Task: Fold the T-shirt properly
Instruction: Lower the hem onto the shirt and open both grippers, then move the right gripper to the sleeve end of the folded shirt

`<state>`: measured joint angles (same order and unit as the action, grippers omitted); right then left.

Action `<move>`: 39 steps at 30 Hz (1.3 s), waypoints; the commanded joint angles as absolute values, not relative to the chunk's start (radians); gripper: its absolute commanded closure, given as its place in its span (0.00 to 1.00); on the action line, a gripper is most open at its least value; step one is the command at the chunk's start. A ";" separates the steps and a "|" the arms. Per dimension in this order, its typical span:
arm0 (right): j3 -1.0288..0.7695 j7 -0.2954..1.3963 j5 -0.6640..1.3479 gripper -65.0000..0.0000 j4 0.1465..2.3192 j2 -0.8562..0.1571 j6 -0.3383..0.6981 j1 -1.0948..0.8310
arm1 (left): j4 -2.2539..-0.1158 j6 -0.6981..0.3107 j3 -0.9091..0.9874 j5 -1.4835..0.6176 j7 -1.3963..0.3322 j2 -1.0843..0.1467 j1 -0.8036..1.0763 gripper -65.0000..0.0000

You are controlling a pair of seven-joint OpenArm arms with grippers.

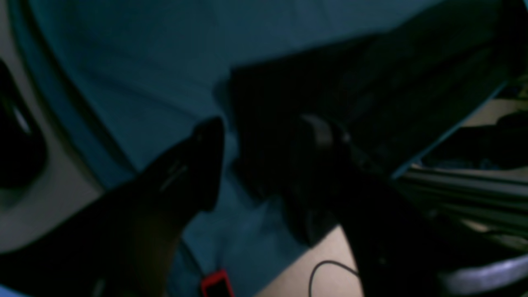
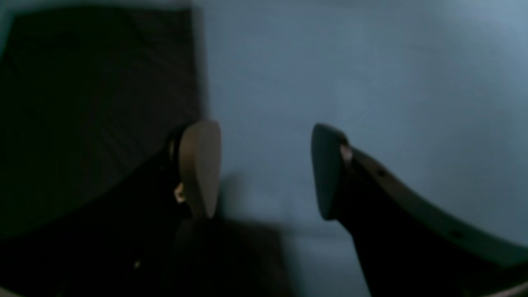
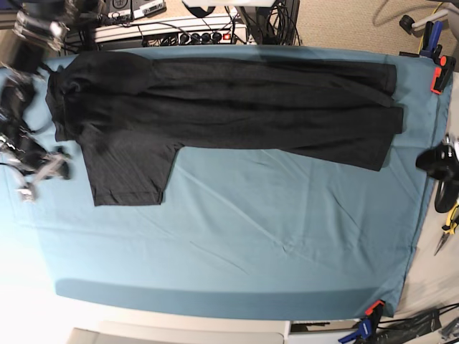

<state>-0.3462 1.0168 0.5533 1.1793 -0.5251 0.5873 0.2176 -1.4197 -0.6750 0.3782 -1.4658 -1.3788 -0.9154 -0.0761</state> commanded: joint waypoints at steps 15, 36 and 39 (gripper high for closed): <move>-0.348 1.076 0.541 0.73 0.945 -0.424 0.553 0.453 | -1.431 -0.678 0.389 -1.484 -1.368 -0.936 -0.083 0.54; -0.348 0.929 0.337 0.50 0.940 -0.354 0.459 0.424 | -1.431 -0.672 0.389 -1.484 -1.369 -0.933 -0.083 0.54; -0.348 0.932 0.351 0.50 0.940 -0.333 0.469 0.405 | -1.431 -0.672 0.389 -1.484 -1.369 -0.933 -0.083 0.54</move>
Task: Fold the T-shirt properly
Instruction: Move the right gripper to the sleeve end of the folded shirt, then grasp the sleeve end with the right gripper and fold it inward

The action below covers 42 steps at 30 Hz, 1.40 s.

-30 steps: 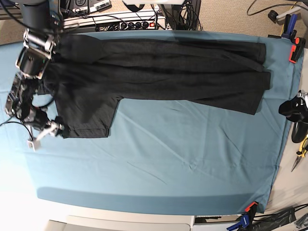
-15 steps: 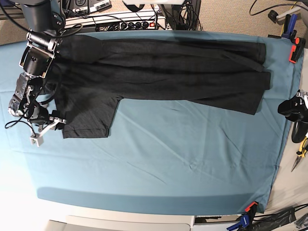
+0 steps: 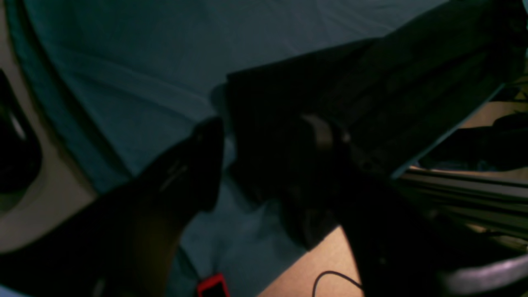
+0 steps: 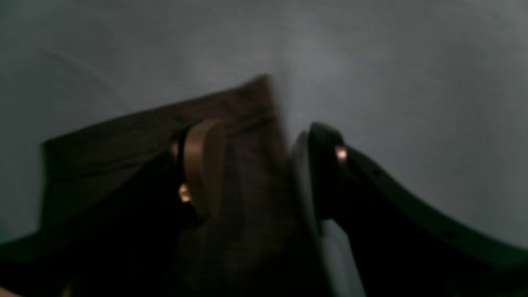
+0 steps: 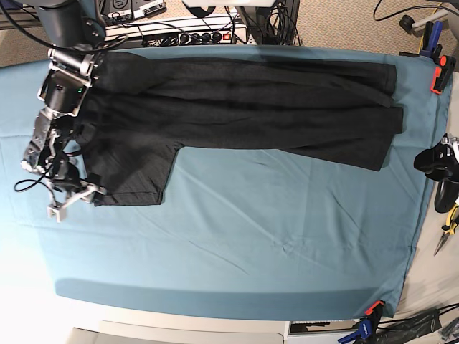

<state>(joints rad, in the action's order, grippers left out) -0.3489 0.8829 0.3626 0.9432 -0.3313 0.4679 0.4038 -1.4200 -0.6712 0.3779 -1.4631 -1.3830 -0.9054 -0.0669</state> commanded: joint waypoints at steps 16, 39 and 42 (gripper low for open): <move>-0.348 0.982 0.460 1.00 0.970 -0.383 0.634 0.393 | -1.431 -0.672 0.389 -1.484 -1.368 -0.933 -0.083 0.54; -0.348 1.255 0.707 1.00 1.838 -0.380 0.676 -0.102 | -1.431 -0.675 0.389 -1.484 -1.368 -0.933 -0.083 0.54; -0.348 1.254 0.707 1.00 1.959 -0.380 0.676 -0.209 | -1.431 -0.675 0.389 -1.484 -1.368 -0.933 -0.083 0.54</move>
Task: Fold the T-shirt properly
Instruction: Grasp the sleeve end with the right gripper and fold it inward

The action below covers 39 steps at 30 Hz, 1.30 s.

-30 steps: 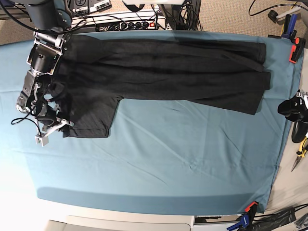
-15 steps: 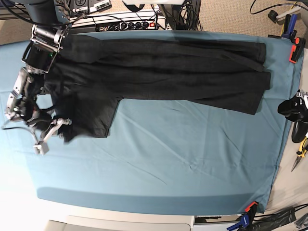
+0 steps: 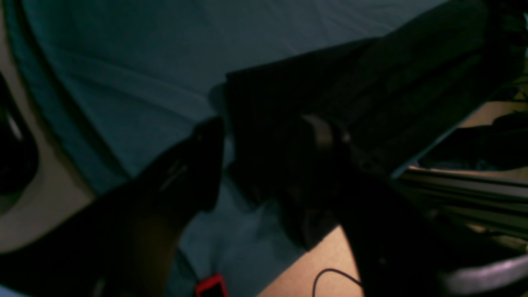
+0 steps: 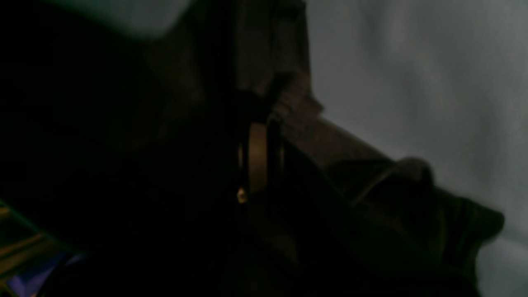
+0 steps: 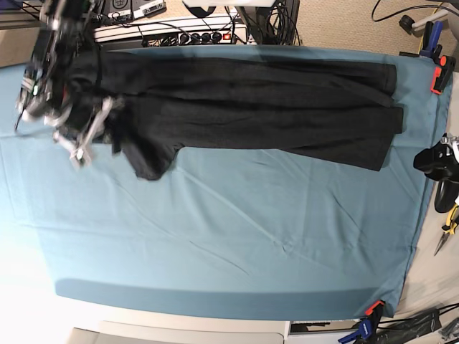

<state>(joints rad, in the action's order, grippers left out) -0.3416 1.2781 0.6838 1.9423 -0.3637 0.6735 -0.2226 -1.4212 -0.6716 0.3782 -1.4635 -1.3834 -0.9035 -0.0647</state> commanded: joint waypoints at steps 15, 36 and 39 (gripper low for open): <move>-0.348 1.250 0.707 1.00 2.270 -0.379 0.677 -0.538 | -1.431 -0.679 0.389 -1.484 -1.367 -0.933 -0.083 0.54; -0.348 1.330 0.701 1.00 2.270 -0.380 0.698 -0.601 | -1.431 -0.679 0.389 -1.484 -1.333 -0.933 -0.083 0.54; -0.348 1.329 0.688 1.00 2.270 -0.379 0.698 -0.601 | -1.431 -0.679 0.389 -1.484 -1.330 -0.934 -0.083 0.54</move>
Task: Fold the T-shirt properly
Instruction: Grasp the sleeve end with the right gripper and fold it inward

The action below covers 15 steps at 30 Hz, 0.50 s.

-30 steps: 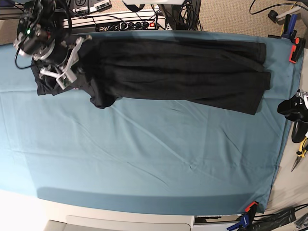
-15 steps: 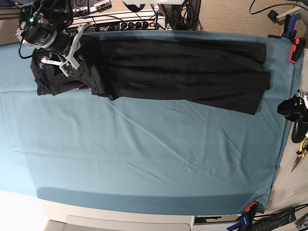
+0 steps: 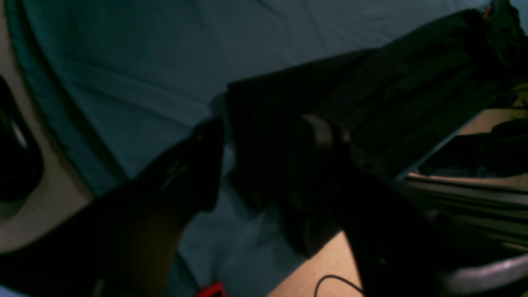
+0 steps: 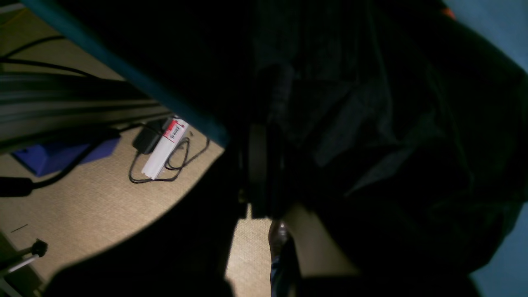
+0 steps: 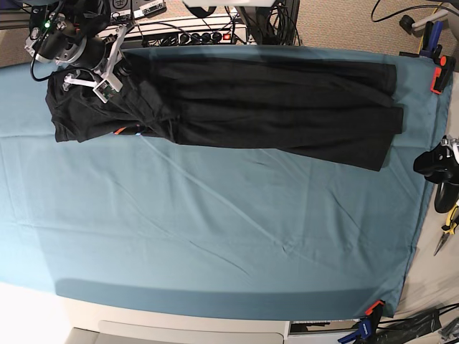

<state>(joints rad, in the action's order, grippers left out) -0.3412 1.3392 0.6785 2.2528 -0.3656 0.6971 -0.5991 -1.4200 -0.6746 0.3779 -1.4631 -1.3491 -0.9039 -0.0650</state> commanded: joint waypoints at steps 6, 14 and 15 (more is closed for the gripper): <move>-0.349 1.207 0.688 0.50 2.271 -0.379 0.698 -0.601 | -1.431 -0.682 0.389 -1.398 -1.327 -0.946 -0.083 0.54; -0.412 1.156 0.688 0.50 2.279 -0.284 0.697 -0.498 | -1.431 -0.624 0.389 -1.394 -1.373 -1.034 -0.017 0.54; -0.436 1.150 0.687 0.50 2.279 -0.257 0.688 -0.482 | -1.431 -0.622 0.389 -1.409 -1.380 -1.040 0.009 0.54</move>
